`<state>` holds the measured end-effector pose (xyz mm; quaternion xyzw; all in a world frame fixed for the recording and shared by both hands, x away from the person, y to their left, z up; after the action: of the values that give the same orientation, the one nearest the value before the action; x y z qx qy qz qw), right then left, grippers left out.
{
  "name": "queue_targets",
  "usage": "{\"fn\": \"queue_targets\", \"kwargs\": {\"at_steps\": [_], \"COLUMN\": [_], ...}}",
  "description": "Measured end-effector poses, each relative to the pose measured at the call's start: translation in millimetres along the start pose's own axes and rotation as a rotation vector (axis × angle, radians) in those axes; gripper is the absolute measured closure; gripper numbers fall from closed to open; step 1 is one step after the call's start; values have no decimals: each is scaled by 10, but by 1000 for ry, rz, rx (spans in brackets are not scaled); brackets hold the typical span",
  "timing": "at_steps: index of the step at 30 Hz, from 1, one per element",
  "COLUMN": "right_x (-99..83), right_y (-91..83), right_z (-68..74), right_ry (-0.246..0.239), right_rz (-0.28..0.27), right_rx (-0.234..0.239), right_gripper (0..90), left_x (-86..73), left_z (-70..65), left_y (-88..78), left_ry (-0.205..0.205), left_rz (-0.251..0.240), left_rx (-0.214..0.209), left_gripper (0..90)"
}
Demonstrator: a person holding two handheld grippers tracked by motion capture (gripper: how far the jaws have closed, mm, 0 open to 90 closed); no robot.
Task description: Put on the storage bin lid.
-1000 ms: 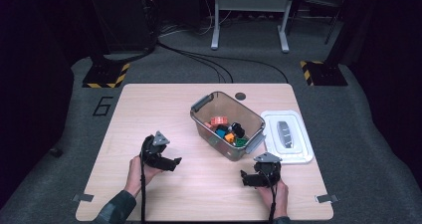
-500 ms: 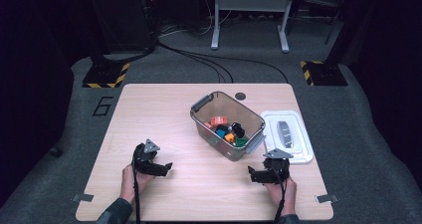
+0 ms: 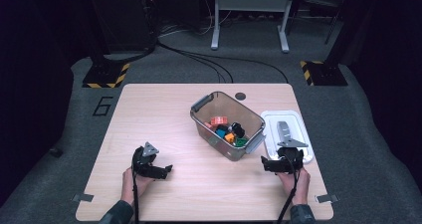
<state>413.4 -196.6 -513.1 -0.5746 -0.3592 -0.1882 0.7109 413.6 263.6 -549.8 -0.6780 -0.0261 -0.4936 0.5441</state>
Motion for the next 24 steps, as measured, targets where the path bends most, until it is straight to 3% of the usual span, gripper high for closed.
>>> {"fn": "queue_targets", "kwargs": {"at_steps": [12,20,24], "right_x": [143,213,262], "right_y": [103,179,211], "right_z": [-292,-411,-496], "right_ry": [15,30,55], "right_rz": [36,60,67], "right_rx": [-34,-54,-63], "right_gripper": [0,0,7], "left_x": [0,4,2], "left_z": [-9,-14,-28], "left_y": [13,20,24], "left_ry": [14,21,12], "left_rz": [-7,-14,-16], "left_rx": [-16,-18,-17], "left_gripper": [0,0,0]}}
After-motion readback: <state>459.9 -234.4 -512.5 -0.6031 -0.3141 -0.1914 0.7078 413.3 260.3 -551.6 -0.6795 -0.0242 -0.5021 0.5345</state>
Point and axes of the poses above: each handheld gripper's, and its own axes: y roughly forward along the jaws, x roughly out of its top, z roughly to its left, the point moved 3 cm from there along y, roughly forward along the jaws, and after that the axes turned 5 degrees about y, right-handed, at the moved point
